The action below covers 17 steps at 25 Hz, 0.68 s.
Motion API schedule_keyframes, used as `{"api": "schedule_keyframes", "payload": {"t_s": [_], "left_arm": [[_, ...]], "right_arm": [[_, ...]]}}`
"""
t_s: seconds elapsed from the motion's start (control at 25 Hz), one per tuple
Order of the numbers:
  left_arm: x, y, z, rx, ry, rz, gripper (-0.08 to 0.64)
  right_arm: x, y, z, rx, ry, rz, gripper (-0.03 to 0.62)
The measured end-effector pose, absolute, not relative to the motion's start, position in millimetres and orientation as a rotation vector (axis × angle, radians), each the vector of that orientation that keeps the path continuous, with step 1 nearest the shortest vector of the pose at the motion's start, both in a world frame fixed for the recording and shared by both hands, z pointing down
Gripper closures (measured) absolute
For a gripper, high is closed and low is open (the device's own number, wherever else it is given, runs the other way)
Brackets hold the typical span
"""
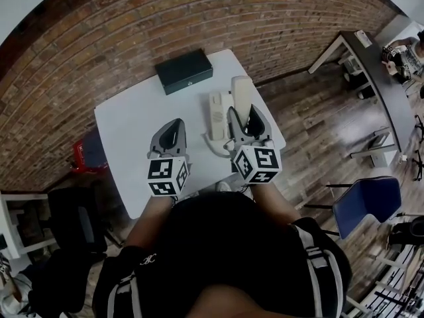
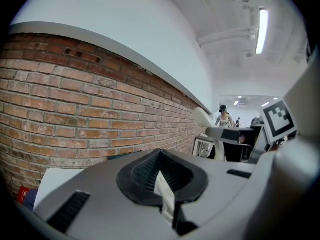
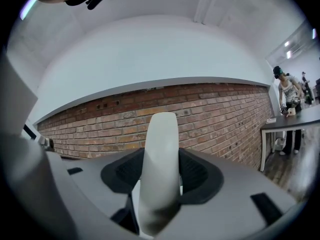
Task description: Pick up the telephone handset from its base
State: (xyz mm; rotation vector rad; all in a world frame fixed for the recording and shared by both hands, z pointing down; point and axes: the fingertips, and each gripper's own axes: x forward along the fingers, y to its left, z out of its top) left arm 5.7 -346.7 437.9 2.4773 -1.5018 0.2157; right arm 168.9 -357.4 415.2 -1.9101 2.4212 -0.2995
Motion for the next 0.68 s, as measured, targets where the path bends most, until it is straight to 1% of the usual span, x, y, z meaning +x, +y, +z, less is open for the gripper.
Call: {"api": "schedule_keyframes", "payload": {"t_s": [0.32,0.68], "left_arm": [[16.8,-342.8,438.4,2.490,-1.476,0.221,0.563],[10.8,-336.7,439.5,2.481,-1.489,0.219,0.563]], "right_arm": [[174.1,-356.0,414.2,-1.928,2.424,-0.283,0.390],[171.3,-355.3,416.9,-1.919,2.426,-0.316,0.390]]}}
